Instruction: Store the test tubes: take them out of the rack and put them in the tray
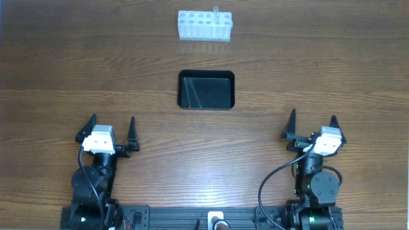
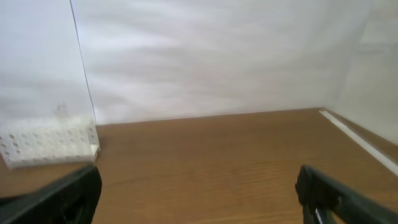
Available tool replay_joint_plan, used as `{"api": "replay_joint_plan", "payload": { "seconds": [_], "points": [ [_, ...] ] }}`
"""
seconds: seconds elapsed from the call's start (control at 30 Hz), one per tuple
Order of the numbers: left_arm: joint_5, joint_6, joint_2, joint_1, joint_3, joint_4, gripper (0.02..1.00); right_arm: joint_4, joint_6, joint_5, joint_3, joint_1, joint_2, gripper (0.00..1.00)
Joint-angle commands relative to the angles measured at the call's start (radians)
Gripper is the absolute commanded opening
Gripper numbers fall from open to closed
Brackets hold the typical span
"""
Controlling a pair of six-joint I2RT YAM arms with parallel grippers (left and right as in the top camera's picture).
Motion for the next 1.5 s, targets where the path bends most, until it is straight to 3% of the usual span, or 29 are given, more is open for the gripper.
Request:
{"api": "replay_joint_plan", "payload": {
  "seconds": [0.03,0.27,0.47,0.63,0.77,1.1,1.5],
  "points": [
    [0.013,0.014,-0.007,0.005,-0.005,0.000,1.000,0.176,-0.039,-0.001,0.034,-0.008,0.204,0.993],
    [0.013,0.014,-0.007,0.005,-0.005,0.000,1.000,0.240,-0.039,0.010,0.347,-0.007,0.716,0.991],
    [0.013,0.014,-0.007,0.005,-0.005,0.000,1.000,0.240,-0.034,-0.155,0.668,0.003,1.121,0.991],
    [0.013,0.014,-0.007,0.005,-0.005,0.000,1.000,0.256,-0.035,-0.154,0.884,0.103,1.410,0.991],
    [0.013,0.014,-0.007,0.005,-0.005,0.000,1.000,0.251,-0.024,-0.087,1.024,0.222,1.590,0.991],
    [0.013,0.014,-0.007,0.005,-0.005,0.000,1.000,0.227,0.106,0.244,1.253,0.467,1.835,0.991],
    [0.013,0.014,-0.007,0.005,-0.005,0.000,1.000,0.011,0.137,0.453,1.534,0.504,2.019,0.991]
  ]
}}
